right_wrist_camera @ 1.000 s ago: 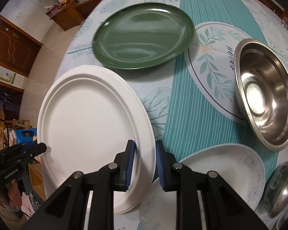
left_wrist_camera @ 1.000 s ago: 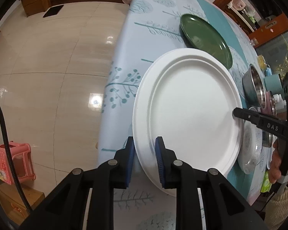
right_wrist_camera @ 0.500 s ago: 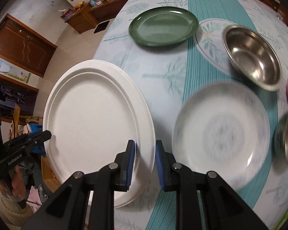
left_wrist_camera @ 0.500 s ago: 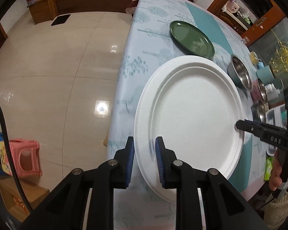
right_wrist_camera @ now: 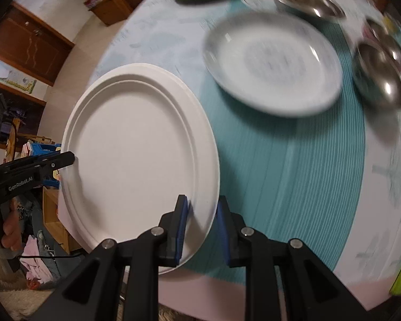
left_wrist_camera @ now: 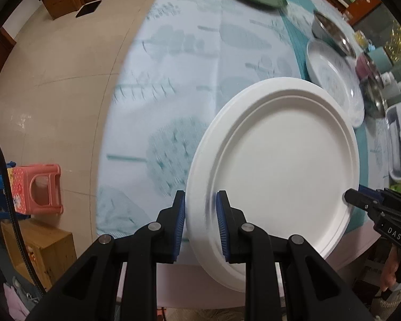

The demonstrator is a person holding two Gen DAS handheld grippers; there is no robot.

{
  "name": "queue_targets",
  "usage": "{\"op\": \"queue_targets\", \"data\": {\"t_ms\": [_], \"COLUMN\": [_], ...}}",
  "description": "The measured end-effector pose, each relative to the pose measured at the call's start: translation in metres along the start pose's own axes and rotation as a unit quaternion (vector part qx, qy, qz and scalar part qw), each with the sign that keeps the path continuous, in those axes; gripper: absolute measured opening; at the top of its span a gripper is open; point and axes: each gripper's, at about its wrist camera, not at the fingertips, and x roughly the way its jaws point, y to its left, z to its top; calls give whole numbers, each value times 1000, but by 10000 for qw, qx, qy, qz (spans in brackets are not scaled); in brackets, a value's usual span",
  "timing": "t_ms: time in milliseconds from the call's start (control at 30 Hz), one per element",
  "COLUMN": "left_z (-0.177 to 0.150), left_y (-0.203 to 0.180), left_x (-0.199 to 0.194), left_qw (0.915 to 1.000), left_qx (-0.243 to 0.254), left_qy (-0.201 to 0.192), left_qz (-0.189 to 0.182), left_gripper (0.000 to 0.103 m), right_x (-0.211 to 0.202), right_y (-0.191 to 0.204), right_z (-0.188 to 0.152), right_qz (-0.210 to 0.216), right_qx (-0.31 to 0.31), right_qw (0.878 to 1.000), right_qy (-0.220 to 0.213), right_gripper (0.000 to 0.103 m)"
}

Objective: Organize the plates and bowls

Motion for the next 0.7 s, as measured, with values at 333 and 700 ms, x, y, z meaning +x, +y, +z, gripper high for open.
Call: {"op": "queue_targets", "data": {"t_ms": [333,700], "left_z": [-20,-22], "left_y": [-15,-30], "left_x": [17,15], "left_qw": [9995,9996], "left_qx": [-179,-108], "left_qy": [35,-78], "left_qz": [263,236], "left_gripper": [26,30], "right_x": [11,12], "right_y": [-11,-14], "right_z": [-21,-27], "right_qz": [-16,-58], "right_qx": [284,473], "right_qw": [9995,9989], "right_qy": [117,-2], "right_gripper": [24,24]}}
